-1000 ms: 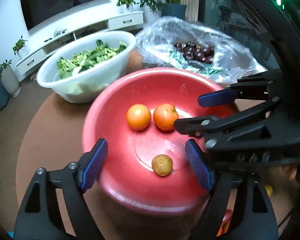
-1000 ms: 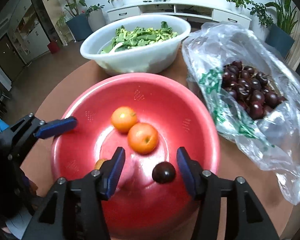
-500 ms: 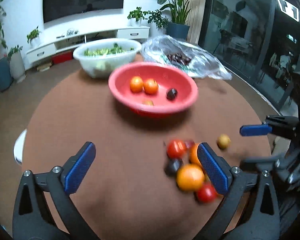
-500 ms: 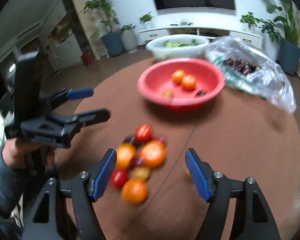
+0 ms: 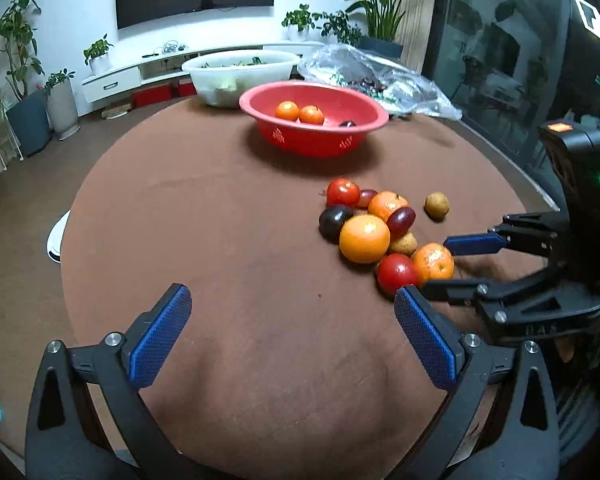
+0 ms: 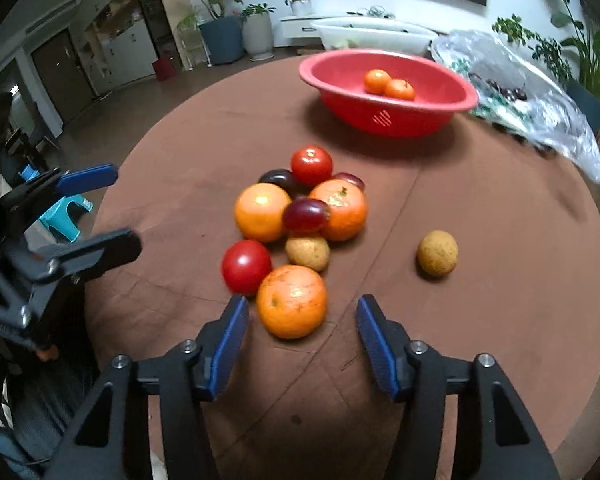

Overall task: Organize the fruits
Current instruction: 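Grasp another tangerine with the right tool while the left tool grasps a red tomato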

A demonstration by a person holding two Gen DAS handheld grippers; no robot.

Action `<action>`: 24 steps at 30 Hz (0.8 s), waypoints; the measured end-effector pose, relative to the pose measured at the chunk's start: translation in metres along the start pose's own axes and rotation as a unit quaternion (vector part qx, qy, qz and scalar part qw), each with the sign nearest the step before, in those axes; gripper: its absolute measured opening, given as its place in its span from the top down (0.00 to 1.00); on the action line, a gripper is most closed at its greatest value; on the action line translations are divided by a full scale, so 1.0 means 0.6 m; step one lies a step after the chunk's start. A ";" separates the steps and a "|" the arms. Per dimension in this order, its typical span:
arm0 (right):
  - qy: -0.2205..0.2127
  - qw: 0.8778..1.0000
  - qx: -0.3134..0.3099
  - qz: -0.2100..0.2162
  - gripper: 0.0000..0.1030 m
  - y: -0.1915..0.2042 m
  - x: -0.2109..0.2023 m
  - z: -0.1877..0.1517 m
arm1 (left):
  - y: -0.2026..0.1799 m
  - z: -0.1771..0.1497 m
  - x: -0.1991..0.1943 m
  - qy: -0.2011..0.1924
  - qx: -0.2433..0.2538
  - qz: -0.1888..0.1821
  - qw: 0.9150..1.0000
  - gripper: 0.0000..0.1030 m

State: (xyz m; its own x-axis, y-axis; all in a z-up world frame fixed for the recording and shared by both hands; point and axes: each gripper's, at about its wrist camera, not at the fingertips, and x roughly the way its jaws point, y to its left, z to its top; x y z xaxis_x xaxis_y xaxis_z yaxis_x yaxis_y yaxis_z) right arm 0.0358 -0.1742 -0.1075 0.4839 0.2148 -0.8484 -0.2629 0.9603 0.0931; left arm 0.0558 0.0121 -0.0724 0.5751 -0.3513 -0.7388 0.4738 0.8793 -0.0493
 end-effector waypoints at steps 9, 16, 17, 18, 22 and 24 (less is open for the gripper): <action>0.002 1.000 0.007 0.024 0.62 -0.007 0.006 -0.003 | -0.020 0.014 0.043 0.055 -0.010 -0.022 0.998 0.00; -0.032 0.996 0.072 0.033 0.62 -0.047 -0.036 -0.017 | -0.062 0.036 0.071 0.053 0.007 -0.022 0.998 0.01; -0.037 0.995 0.082 0.032 0.62 -0.054 -0.041 -0.020 | -0.070 0.039 0.081 0.056 0.006 -0.024 0.998 0.01; -0.040 0.995 0.091 0.031 0.62 -0.059 -0.046 -0.022 | -0.071 0.041 0.085 0.060 0.007 -0.026 0.998 0.02; -0.049 0.992 0.110 0.026 0.62 -0.073 -0.057 -0.028 | -0.092 0.045 0.112 0.076 0.010 -0.032 0.997 0.24; -0.051 0.992 0.112 0.027 0.62 -0.074 -0.061 -0.030 | -0.098 0.044 0.125 0.084 0.009 -0.029 0.996 0.31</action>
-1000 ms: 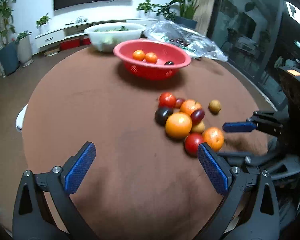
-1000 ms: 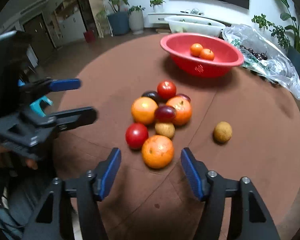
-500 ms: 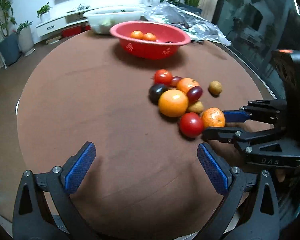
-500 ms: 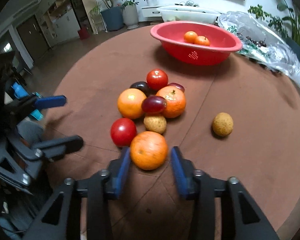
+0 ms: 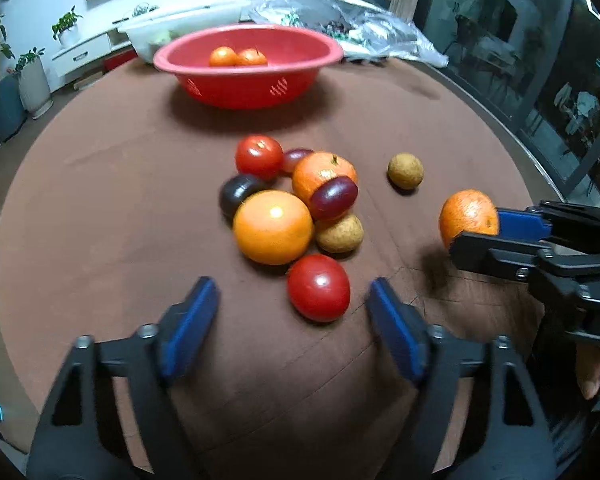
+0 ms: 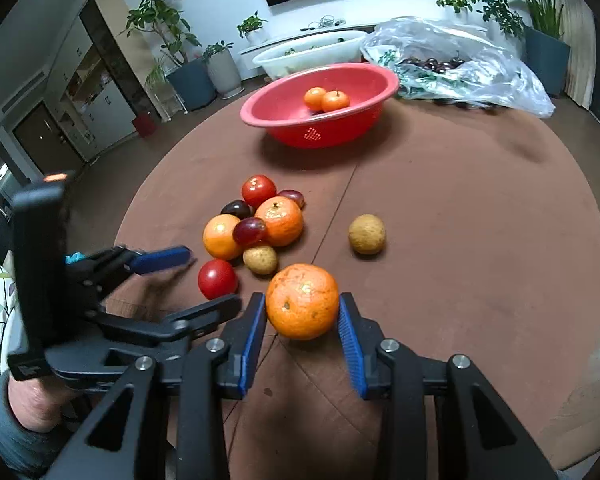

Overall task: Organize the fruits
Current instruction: 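Grasp another tangerine with the right tool while the left tool grasps a red tomato, then carry the tomato and tangerine over the red bowl and open both tools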

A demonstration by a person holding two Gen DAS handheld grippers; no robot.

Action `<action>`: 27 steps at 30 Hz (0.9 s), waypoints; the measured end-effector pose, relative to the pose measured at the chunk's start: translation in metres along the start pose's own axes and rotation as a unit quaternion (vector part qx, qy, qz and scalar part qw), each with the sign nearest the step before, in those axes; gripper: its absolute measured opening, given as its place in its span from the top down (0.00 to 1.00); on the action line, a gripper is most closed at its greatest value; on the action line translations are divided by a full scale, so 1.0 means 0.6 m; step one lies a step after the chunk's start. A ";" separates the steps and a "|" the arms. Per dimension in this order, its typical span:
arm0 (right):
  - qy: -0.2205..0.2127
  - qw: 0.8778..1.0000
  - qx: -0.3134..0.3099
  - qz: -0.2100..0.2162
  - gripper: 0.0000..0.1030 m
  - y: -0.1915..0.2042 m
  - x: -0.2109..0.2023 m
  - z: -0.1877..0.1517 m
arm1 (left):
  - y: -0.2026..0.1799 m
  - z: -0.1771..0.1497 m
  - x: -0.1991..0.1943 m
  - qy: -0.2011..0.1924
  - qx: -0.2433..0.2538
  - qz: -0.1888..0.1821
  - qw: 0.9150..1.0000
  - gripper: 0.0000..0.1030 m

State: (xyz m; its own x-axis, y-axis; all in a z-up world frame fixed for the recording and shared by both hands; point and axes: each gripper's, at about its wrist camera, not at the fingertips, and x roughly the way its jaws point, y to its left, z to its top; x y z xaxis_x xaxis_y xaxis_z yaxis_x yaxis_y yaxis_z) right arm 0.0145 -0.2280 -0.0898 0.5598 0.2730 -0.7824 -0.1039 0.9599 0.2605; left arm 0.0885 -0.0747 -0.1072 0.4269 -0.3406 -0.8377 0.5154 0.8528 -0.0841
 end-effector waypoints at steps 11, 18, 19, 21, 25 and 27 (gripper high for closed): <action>-0.010 1.000 0.000 0.005 0.62 -0.001 -0.009 -0.004 | -0.017 -0.003 -0.003 -0.012 0.023 0.004 1.000 0.73; -0.013 1.000 0.006 0.005 0.62 -0.002 -0.012 -0.001 | -0.005 -0.014 -0.020 -0.017 0.011 -0.009 1.000 0.73; -0.014 1.000 0.007 0.005 0.62 -0.002 -0.013 0.000 | -0.001 -0.014 -0.025 -0.019 0.009 -0.011 1.000 0.73; -0.017 1.000 0.009 0.005 0.62 -0.003 -0.016 0.004 | 0.004 -0.013 -0.031 -0.022 0.006 -0.013 1.000 0.73; -0.019 1.000 0.014 0.004 0.62 -0.007 -0.020 0.013 | 0.017 -0.009 -0.056 -0.038 -0.002 -0.025 0.999 0.73; -0.021 1.000 0.019 0.003 0.62 -0.013 -0.023 0.022 | 0.024 -0.002 -0.070 -0.049 -0.006 -0.029 0.998 0.73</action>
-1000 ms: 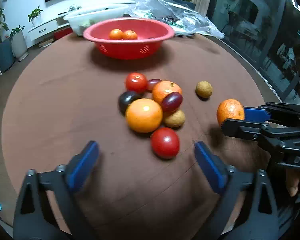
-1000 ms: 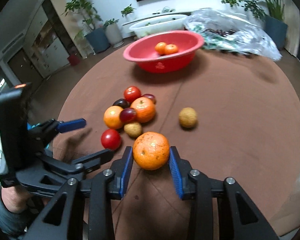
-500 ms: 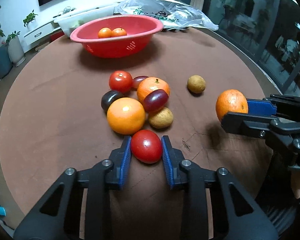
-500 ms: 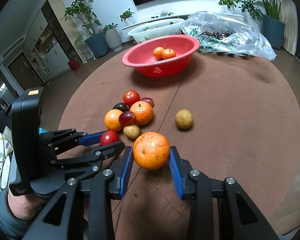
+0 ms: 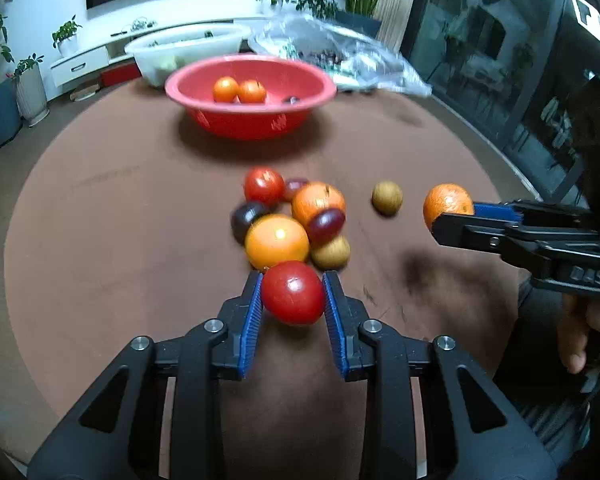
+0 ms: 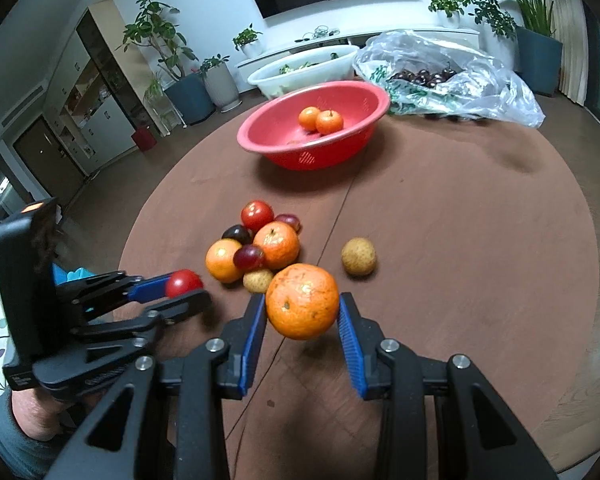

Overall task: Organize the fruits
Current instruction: 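Carry the tomato and tangerine over the red bowl and open both tools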

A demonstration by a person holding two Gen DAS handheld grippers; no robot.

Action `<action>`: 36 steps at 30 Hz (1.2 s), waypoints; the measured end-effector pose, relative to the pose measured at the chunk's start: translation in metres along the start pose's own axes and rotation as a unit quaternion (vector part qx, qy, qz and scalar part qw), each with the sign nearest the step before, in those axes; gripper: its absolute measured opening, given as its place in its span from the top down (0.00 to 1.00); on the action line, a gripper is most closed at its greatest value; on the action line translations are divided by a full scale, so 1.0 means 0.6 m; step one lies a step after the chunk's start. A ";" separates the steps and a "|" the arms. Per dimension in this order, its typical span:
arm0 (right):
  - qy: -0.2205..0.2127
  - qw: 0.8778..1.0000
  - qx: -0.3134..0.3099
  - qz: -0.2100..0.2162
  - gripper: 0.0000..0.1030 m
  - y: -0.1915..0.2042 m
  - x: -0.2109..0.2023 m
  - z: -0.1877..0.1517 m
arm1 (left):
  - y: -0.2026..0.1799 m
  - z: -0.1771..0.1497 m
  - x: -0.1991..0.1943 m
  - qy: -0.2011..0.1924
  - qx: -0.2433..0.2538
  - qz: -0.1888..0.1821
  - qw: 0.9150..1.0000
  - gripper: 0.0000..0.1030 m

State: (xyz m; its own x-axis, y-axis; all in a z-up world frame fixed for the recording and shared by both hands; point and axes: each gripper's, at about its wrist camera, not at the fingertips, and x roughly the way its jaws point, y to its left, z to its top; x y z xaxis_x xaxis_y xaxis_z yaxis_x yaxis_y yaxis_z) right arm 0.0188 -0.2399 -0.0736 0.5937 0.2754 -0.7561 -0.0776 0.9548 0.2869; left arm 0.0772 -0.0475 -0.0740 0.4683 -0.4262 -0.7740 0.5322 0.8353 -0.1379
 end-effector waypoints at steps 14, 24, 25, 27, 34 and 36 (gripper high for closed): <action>-0.047 0.999 -0.010 -0.024 0.62 -0.022 0.014 0.201 | 0.084 0.219 0.012 -0.050 0.034 0.039 0.997 0.73; 0.009 0.993 -0.085 -0.078 0.62 -0.022 0.156 0.296 | 0.099 0.317 0.162 -0.003 0.064 0.055 0.996 0.73; 0.011 0.992 -0.091 -0.083 0.62 -0.021 0.162 0.298 | 0.100 0.317 0.174 0.000 0.064 0.057 0.996 0.73; 0.017 0.990 -0.106 -0.091 0.62 -0.019 0.179 0.300 | 0.107 0.316 0.197 0.004 0.060 0.057 0.997 0.73; 0.037 0.988 -0.117 -0.095 0.62 -0.022 0.225 0.307 | 0.109 0.315 0.242 0.016 0.058 0.064 0.996 0.72; 0.043 0.987 -0.120 -0.097 0.62 -0.024 0.235 0.306 | 0.112 0.312 0.247 0.019 0.057 0.066 0.996 0.72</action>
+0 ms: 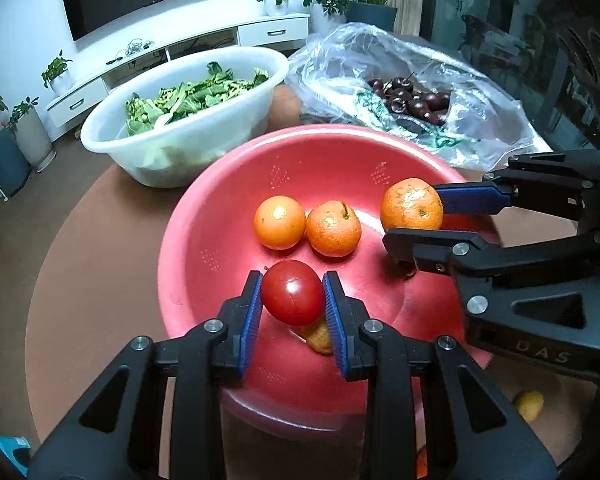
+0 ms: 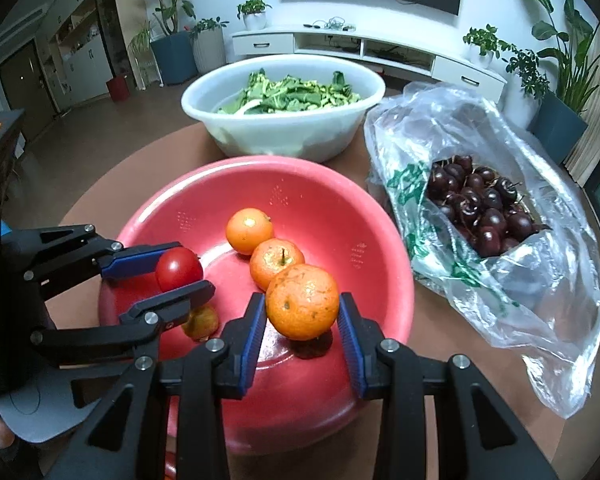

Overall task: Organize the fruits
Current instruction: 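Carry the tomato and tangerine over the red bowl and open both tools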

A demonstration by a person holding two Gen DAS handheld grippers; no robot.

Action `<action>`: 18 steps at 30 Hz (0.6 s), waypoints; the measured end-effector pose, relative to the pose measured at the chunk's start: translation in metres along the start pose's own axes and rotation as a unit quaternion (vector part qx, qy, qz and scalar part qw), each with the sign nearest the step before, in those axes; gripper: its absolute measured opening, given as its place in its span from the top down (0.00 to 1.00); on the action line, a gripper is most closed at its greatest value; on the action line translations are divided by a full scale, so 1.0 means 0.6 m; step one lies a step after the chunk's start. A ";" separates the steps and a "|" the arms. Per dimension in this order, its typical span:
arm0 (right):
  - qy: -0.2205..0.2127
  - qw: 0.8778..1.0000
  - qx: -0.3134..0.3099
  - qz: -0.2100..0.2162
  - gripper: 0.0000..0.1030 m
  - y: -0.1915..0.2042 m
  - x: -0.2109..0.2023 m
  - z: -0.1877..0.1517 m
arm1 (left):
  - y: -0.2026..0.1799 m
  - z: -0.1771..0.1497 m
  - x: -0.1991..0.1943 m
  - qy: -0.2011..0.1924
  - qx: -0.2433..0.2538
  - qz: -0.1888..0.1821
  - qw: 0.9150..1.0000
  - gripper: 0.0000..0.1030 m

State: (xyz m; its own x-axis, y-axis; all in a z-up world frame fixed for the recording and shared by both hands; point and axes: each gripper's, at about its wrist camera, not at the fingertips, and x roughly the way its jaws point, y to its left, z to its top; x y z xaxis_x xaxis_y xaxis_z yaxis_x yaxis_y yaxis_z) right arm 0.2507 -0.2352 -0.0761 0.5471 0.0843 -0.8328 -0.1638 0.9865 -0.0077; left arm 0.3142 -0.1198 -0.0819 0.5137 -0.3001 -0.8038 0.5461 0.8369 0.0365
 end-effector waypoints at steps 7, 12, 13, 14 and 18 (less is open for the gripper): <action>0.001 1.000 -0.012 -0.013 0.61 0.003 0.015 -0.003 | -0.002 0.000 0.001 -0.011 0.006 0.012 1.000 0.64; -0.001 1.000 -0.015 -0.018 0.61 0.002 0.015 -0.002 | 0.005 -0.001 -0.016 -0.028 0.004 0.026 0.999 0.45; 0.000 1.000 -0.014 -0.018 0.61 0.001 0.014 -0.002 | 0.005 -0.001 -0.018 -0.029 0.004 0.024 0.999 0.43; -0.001 1.000 -0.013 -0.018 0.61 0.001 0.012 -0.002 | 0.004 -0.002 -0.022 -0.030 0.004 0.022 0.999 0.42; -0.003 1.000 -0.011 -0.019 0.53 0.001 -0.002 -0.008 | 0.003 -0.009 -0.047 -0.041 0.002 0.021 0.999 0.27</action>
State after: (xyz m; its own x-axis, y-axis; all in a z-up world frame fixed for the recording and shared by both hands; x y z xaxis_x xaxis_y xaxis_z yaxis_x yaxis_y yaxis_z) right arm 0.2463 -0.2353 -0.0780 0.5579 0.0469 -0.8286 -0.1604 0.9857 -0.0522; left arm 0.2973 -0.1076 -0.0624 0.5886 -0.3021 -0.7498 0.5264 0.8472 0.0718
